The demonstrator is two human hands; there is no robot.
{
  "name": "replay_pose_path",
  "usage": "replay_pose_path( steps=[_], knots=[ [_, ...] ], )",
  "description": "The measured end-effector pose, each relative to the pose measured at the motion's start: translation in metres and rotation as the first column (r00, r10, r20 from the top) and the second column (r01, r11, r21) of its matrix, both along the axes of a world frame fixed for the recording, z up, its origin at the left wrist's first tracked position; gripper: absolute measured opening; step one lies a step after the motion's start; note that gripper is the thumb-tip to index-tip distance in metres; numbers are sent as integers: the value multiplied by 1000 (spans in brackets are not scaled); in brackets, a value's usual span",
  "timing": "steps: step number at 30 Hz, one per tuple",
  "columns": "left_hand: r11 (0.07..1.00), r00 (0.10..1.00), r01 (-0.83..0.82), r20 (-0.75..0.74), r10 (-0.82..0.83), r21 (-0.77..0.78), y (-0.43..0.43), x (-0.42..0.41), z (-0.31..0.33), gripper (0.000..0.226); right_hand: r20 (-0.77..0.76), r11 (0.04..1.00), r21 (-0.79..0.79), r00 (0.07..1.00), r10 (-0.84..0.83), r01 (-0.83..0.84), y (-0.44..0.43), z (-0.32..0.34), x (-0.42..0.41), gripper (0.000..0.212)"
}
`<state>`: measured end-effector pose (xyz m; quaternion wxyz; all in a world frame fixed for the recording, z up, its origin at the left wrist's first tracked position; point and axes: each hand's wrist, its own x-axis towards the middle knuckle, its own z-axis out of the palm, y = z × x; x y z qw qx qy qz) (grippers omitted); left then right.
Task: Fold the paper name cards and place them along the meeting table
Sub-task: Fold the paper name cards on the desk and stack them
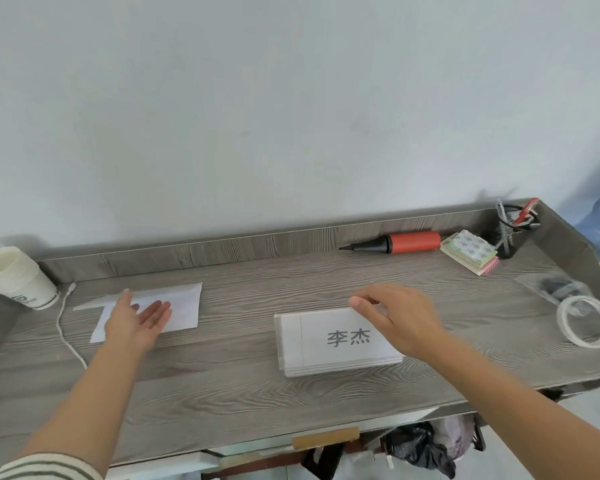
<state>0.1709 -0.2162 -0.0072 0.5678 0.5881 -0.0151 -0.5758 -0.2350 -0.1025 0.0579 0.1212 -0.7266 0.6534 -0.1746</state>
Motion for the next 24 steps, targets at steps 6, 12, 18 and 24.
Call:
replay_pose_path(
  steps=[6, 12, 18, 24],
  knots=[
    [999, 999, 26, 26, -27, 33, -15, 18, 4, 8, 10, 998, -11, 998, -61, 61, 2, 6, 7, 55],
    [960, 981, 143, -91, -169, -239, 26, -26, 70, 15, 90, 987, -33, 984, -156, 160, 0, 14, 14, 42],
    [757, 840, 464, -43, -541, -461, 78, -103, 118, 22, 613, 981, 38, 772, -172, 188, -1, 54, 39, 33],
    [610, 701, 638, 28, -712, -470, 106, -166, 111, 31, 880, 972, 143, 425, -211, 187, 7, 56, 25, 25]
  ],
)
